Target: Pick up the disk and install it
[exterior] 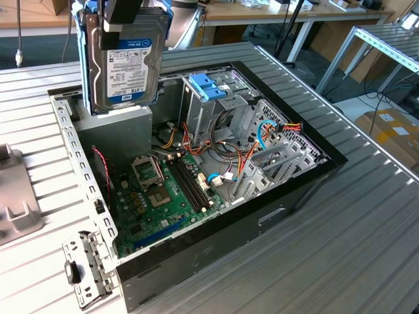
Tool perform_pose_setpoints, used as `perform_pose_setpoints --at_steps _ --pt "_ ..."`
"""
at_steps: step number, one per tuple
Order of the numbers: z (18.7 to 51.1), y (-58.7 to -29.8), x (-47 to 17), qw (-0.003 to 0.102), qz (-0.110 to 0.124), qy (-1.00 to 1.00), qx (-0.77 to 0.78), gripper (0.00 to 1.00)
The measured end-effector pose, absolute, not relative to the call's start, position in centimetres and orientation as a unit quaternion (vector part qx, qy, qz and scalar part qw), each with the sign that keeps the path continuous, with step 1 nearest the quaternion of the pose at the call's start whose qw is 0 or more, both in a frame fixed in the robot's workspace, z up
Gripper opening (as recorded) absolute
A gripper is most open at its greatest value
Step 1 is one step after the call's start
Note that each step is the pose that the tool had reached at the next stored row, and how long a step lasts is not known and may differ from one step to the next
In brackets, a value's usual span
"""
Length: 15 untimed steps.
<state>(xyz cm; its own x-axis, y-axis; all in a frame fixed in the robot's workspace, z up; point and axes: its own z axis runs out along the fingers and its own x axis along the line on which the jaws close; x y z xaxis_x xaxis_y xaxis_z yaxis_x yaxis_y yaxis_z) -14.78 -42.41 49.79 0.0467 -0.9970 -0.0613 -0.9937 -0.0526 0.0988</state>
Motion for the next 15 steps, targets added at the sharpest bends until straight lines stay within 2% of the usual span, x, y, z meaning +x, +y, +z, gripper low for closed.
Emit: perform_pose_setpoints --at_steps 2,6,15 --pt "49.8 -42.6 -14.7 0.015 -0.056 -0.688 0.723 0.37" --pt "49.5 -45.4 -13.2 0.016 -0.058 -0.688 0.723 0.37" --pt "49.4 -45.8 -12.5 0.017 -0.059 -0.688 0.723 0.37"
